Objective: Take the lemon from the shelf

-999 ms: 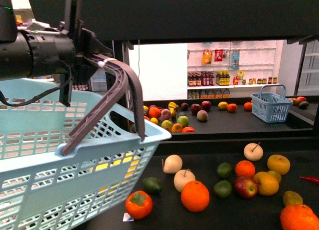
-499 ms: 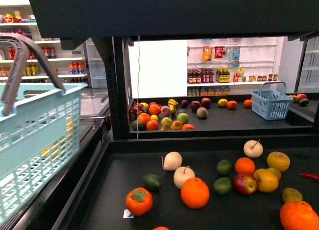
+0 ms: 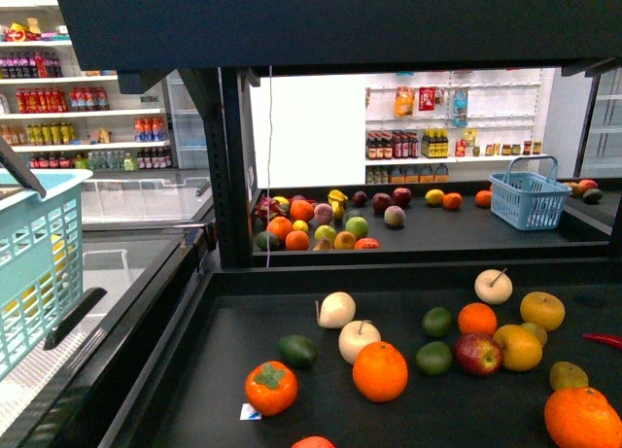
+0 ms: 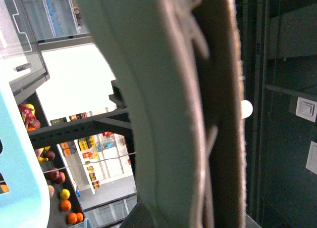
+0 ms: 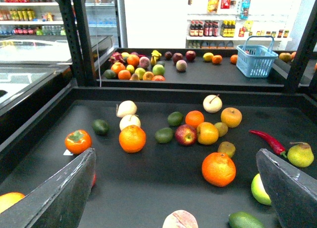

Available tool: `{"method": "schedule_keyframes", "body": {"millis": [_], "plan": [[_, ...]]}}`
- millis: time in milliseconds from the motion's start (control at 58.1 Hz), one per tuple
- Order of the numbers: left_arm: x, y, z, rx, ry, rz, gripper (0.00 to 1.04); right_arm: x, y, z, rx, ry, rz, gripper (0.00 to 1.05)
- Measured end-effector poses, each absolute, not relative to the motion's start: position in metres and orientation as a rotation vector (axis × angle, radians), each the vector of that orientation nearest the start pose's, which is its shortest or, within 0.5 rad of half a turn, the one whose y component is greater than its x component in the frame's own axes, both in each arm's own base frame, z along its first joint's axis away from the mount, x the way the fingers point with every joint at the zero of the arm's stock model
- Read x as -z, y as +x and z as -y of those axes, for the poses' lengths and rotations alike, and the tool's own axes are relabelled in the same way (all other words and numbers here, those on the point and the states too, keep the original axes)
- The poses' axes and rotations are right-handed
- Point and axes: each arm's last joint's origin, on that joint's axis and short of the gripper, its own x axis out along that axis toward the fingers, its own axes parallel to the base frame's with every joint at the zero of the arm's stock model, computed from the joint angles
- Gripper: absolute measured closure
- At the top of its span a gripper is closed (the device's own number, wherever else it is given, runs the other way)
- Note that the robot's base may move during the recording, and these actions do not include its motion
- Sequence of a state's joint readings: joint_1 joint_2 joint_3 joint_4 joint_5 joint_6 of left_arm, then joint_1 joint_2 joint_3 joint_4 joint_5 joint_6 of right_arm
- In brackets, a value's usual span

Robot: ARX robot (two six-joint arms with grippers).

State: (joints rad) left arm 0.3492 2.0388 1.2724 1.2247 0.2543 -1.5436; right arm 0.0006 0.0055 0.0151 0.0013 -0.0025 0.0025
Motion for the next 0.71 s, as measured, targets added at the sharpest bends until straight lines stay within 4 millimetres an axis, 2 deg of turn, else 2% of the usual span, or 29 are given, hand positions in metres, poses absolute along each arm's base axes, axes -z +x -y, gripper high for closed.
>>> {"method": "schedule_keyframes", "body": {"millis": [344,706], "plan": [[-0.22,0.423,-0.16,0.24,-1.392,0.387,0.99,-0.168,0.097,0.0,-0.003,0.002,0.011,0.07],[-0.196,0.424,-0.156,0.25,-1.398,0.346,0.99,-0.168,0.097,0.0,-0.003,0.002,0.011,0.07]]}}
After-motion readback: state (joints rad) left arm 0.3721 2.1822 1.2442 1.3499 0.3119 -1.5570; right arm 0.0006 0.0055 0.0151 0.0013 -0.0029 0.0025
